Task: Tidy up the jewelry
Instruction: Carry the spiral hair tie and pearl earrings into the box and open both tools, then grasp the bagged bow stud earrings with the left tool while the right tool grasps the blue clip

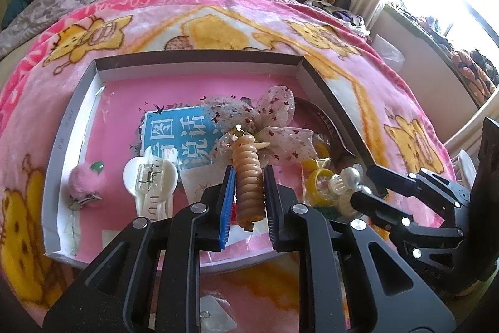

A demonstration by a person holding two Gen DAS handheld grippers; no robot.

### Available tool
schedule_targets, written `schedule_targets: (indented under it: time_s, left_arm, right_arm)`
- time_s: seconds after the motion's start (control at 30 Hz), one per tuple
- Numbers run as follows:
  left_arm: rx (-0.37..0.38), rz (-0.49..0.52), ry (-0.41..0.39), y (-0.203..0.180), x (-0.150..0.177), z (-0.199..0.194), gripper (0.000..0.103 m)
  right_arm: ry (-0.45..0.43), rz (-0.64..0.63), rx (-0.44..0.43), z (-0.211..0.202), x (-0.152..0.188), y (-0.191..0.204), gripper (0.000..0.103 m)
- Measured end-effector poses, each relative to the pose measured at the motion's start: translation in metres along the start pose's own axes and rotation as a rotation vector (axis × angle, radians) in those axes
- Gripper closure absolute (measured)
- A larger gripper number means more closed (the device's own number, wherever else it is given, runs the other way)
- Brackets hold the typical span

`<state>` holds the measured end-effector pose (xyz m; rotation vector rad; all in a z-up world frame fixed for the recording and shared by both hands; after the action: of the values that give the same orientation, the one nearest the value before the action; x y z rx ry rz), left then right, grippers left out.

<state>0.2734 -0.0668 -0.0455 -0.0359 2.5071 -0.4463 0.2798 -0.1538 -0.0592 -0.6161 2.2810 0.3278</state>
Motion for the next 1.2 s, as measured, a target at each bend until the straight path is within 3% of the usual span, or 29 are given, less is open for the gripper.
schedule_targets:
  time_s: [0.27, 0.53, 0.73, 1.2]
  left_arm:
    - [0.001, 0.012, -0.039, -0.006, 0.001, -0.024, 0.081]
    - [-0.006, -0.006, -0.080, -0.003, 0.007, -0.052, 0.060]
    - [-0.021, -0.029, -0.113, 0.005, 0.013, -0.072, 0.044]
    - [-0.044, -0.063, -0.162, 0.022, 0.038, -0.110, 0.020]
  right_arm:
    - [-0.045, 0.006, 0.026, -0.026, -0.002, 0.001, 0.046]
    - [-0.082, 0.007, 0.046, -0.049, -0.001, 0.005, 0.034]
    - [-0.093, -0.002, 0.046, -0.058, 0.001, 0.014, 0.031]
    - [-0.110, -0.045, 0.041, -0.079, 0.003, 0.044, 0.024]
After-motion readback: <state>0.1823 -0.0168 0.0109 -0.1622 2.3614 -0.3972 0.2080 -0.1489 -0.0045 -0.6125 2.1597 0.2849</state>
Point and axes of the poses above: each gripper's, at about its wrist camera, not at the fingertips, and z roughly the way its jaws point, y to its left, x to its underside, the point moved 3 cm from there along z, roughly the way its jaws point, and after that the axes turned 10 degrees about -z, right-handed, at the moved point
